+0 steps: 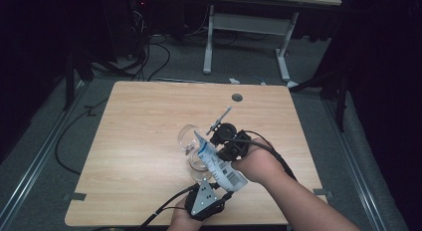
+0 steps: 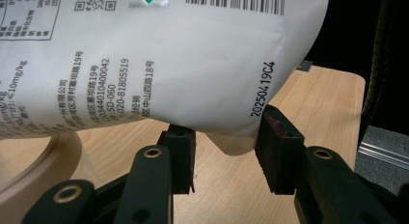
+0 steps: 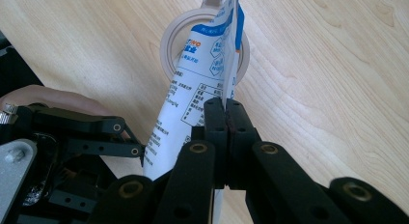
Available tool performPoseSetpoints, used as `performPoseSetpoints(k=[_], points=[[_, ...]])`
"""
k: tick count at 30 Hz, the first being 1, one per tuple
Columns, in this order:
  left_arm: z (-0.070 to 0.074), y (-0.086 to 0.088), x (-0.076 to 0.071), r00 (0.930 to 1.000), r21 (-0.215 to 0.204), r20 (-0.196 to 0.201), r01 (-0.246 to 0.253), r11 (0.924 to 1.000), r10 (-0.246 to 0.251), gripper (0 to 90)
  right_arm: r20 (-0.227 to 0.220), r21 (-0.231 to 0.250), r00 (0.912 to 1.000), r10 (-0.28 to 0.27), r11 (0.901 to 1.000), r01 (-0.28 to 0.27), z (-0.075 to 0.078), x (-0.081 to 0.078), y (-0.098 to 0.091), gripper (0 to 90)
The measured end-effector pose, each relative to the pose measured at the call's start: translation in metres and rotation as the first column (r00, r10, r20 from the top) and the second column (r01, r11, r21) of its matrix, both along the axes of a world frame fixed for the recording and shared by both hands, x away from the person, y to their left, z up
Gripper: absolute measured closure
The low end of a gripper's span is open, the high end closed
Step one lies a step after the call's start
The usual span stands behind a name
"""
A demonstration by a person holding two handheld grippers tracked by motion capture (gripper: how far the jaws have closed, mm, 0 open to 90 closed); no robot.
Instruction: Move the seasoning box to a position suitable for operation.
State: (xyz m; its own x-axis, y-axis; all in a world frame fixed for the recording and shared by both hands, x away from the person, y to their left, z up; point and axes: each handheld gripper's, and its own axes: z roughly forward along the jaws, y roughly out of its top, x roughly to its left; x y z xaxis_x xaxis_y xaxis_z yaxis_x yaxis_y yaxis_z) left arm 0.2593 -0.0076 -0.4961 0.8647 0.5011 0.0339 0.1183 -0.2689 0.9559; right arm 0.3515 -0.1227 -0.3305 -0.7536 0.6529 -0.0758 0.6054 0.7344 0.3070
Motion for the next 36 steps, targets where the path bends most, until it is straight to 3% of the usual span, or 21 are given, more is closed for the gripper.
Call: performPoseSetpoints(k=[36], points=[[0.004,-0.0005,0.0021,1.0,-0.017,-0.006,0.001,0.9999,-0.001,61.6,-0.002,-0.007,0.9999,0.012,0.9999,-0.012,0.0032,0.003,0.0041,90.0]])
